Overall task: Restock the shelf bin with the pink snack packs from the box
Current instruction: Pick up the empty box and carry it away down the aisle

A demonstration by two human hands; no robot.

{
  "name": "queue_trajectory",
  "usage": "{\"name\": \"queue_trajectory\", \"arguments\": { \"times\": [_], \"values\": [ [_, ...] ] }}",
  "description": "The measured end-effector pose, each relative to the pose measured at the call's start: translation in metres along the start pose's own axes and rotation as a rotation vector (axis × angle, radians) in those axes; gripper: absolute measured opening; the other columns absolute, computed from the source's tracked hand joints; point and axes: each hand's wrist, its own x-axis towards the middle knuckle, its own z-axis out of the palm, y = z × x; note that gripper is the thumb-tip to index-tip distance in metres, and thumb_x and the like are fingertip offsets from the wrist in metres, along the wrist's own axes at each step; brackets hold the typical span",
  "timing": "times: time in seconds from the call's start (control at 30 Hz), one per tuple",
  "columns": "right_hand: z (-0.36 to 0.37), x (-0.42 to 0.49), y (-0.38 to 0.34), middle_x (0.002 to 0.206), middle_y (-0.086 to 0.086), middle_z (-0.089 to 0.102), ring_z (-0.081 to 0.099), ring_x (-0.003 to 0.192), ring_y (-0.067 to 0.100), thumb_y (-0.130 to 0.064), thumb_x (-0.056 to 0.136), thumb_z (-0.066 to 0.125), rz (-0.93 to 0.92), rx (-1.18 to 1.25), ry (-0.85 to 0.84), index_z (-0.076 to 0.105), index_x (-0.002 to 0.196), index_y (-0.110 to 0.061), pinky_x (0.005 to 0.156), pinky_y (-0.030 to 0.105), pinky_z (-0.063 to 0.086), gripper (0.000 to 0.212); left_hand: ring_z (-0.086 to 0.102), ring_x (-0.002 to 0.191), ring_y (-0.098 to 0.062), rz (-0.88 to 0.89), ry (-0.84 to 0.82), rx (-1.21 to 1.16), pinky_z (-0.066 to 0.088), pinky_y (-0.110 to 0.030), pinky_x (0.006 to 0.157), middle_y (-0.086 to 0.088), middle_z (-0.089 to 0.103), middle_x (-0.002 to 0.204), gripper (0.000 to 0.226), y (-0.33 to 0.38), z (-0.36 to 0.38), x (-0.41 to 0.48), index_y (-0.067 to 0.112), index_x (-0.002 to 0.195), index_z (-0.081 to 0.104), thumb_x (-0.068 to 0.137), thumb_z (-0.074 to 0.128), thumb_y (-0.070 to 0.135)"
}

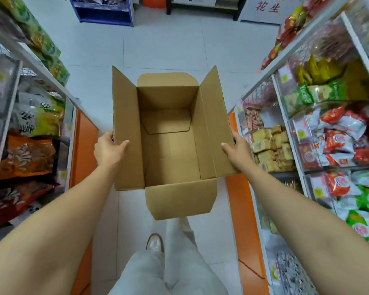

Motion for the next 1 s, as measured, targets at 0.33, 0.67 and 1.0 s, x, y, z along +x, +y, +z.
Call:
{"name": "queue_trajectory", "arguments": {
  "times": [0.33, 0.67, 1.0],
  "values": [
    [-0.003, 0.168, -0.065, 0.122, 0.004, 0.064, 0.059, 0.111, 0.022, -0.014, 0.090, 0.061, -0.024, -0.032, -0.055, 0.055, 0.128, -0.014, 0.093, 0.031, 0.047, 0.038, 0.066, 0.100, -0.029, -0.052, 0.067, 0.021, 0.056, -0.042, 0.084, -0.011, 0.068, 0.111, 0.031, 0.084, 0.018, 0.132, 0.013, 0.114, 0.061, 0.088, 0.068, 0.029],
    [0.003, 0.313, -0.137, 0.112, 0.003, 0.066, 0.060, 0.100, 0.021, -0.009, 0.088, 0.060, -0.002, 0.027, -0.022, 0.060, 0.118, -0.014, 0.080, 0.025, 0.042, 0.030, 0.065, 0.096, -0.030, -0.022, 0.021, 0.018, 0.054, -0.043, 0.084, -0.011, 0.070, 0.107, 0.030, 0.168, 0.023, 0.292, 0.010, 0.112, 0.065, 0.087, 0.068, 0.027],
    [-0.013, 0.473, -0.184, 0.113, 0.001, 0.065, 0.058, 0.099, 0.018, -0.010, 0.090, 0.059, 0.026, 0.028, 0.000, 0.058, 0.123, -0.014, 0.082, 0.025, 0.042, 0.033, 0.063, 0.089, -0.033, 0.014, 0.003, 0.073, 0.049, -0.039, 0.076, -0.011, 0.070, 0.096, 0.021, 0.261, 0.064, 0.441, 0.009, 0.098, 0.065, 0.083, 0.068, 0.023]
  ]
}}
